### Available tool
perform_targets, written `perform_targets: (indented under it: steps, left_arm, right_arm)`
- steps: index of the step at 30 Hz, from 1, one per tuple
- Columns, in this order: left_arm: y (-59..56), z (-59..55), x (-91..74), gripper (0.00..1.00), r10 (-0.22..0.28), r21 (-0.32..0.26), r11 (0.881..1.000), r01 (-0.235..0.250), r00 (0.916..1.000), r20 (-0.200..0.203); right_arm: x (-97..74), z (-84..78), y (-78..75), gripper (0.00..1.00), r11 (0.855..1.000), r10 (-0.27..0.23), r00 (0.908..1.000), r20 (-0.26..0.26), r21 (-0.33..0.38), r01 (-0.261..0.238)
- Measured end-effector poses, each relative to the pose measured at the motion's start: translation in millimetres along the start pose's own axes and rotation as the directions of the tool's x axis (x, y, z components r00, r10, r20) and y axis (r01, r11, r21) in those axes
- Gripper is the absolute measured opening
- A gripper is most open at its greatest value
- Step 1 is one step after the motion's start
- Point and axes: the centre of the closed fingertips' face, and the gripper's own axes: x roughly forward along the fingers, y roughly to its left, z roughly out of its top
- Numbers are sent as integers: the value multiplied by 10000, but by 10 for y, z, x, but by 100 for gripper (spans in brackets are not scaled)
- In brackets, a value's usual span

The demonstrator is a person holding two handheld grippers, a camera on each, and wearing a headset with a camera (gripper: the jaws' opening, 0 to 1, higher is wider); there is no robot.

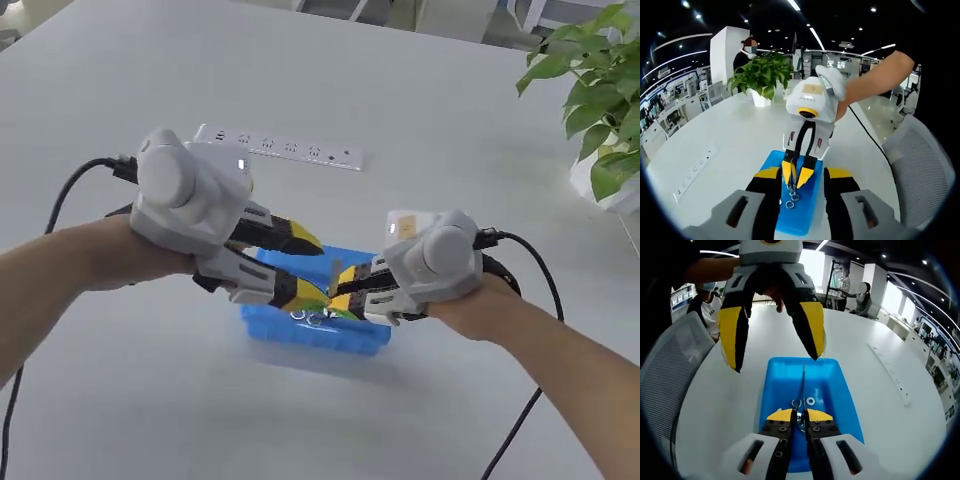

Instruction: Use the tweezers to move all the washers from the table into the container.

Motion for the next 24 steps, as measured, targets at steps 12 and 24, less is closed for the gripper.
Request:
perform_targets:
  steps: [12,24]
  left_arm:
    - [29,-73,121,18,-380,691,9967,424,9973,-633]
    - [50,-97,131,6,-450,1290,9901,561,9952,-874]
  right_arm:
    - [17,10,23,9,9997,105,9999,-11,-214,-105]
    - [23,10,38,9,9984,188,9998,-87,-530,-193]
